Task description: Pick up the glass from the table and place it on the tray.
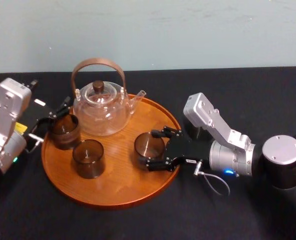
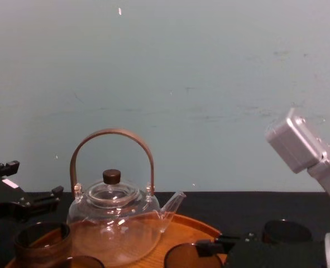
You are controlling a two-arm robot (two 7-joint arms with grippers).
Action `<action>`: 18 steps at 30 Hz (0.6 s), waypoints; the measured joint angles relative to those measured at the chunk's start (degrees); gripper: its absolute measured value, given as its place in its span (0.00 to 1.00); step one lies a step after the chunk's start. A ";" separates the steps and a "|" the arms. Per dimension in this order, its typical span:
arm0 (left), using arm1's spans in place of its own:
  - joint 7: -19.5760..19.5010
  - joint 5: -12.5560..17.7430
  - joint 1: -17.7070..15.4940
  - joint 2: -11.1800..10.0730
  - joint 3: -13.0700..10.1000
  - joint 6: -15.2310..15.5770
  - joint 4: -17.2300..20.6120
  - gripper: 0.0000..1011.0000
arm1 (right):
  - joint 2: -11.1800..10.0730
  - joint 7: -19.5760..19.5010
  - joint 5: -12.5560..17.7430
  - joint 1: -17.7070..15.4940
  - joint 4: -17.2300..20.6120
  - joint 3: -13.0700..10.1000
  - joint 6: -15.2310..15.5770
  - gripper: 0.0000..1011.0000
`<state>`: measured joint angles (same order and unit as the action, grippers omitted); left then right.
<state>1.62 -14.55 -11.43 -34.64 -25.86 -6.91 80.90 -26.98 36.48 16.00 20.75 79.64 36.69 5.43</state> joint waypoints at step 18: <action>0.00 0.00 0.00 0.00 0.00 0.00 0.00 0.99 | 0.33 -0.32 -0.73 -0.21 -0.60 0.24 -0.02 0.89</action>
<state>1.62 -14.55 -11.43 -34.64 -25.86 -6.91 80.90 -26.64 36.16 15.27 20.54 79.04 36.93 5.41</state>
